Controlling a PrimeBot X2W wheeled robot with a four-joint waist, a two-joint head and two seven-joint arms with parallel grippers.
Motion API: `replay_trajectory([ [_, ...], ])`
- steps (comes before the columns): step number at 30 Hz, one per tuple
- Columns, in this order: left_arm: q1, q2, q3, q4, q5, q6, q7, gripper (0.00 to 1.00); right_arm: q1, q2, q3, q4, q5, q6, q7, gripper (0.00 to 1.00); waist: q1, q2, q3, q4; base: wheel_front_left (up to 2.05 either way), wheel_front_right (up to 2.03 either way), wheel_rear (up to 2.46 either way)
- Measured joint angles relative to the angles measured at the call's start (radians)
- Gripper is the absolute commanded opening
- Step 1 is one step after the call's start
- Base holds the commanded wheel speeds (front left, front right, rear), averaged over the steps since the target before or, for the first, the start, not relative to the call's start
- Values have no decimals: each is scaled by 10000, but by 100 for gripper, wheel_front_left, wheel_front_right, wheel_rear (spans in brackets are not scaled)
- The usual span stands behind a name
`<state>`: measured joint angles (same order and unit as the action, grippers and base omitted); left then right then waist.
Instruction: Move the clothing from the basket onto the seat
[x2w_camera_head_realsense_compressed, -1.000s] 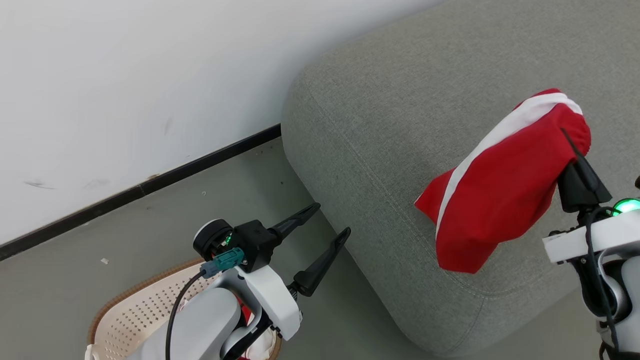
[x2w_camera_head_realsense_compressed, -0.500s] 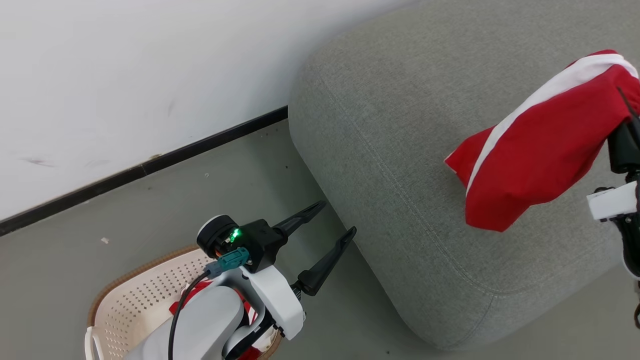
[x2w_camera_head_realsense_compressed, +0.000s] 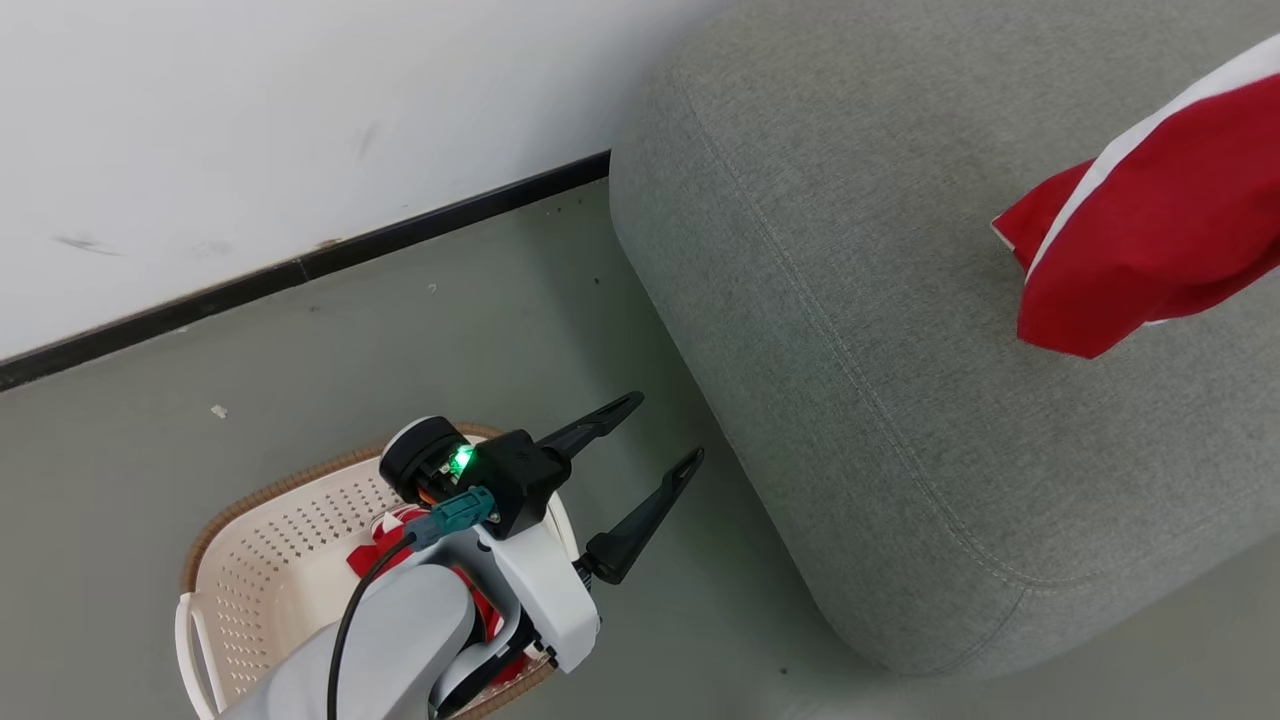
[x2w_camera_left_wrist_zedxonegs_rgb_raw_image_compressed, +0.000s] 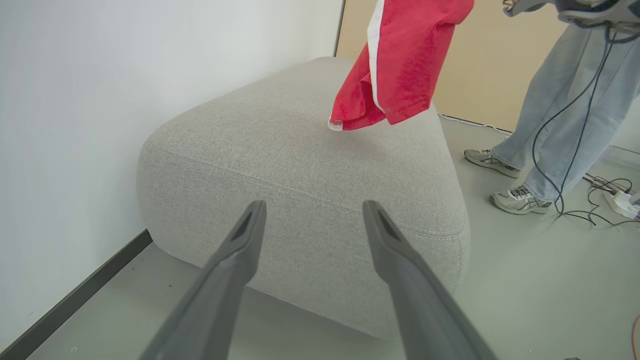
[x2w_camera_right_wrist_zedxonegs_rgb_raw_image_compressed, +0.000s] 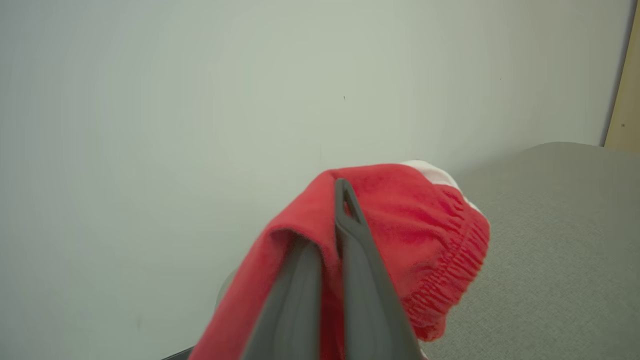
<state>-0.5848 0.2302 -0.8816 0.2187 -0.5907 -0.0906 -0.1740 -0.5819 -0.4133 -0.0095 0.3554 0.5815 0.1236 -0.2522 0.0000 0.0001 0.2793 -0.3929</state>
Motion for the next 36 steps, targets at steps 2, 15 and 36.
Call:
replay_trajectory([
  [2, -11, 59, 0, -79, 33, 2, 63, 100, -297, 56, -173, 199, 533, 0, -2, 0, 0, 0, 141, 76, 0, 0, 0],
  [15, -430, 372, 13, -717, 313, 190, 410, 100, -2343, -978, -345, 1402, 874, 0, 17, 0, 0, 0, 1148, 609, 0, 0, 0],
  [36, -1146, 591, 102, -1363, 464, 265, 767, 100, -3256, -1494, 288, 3476, 740, 0, 27, 0, 0, 0, 2698, 1515, 0, 0, 0],
])
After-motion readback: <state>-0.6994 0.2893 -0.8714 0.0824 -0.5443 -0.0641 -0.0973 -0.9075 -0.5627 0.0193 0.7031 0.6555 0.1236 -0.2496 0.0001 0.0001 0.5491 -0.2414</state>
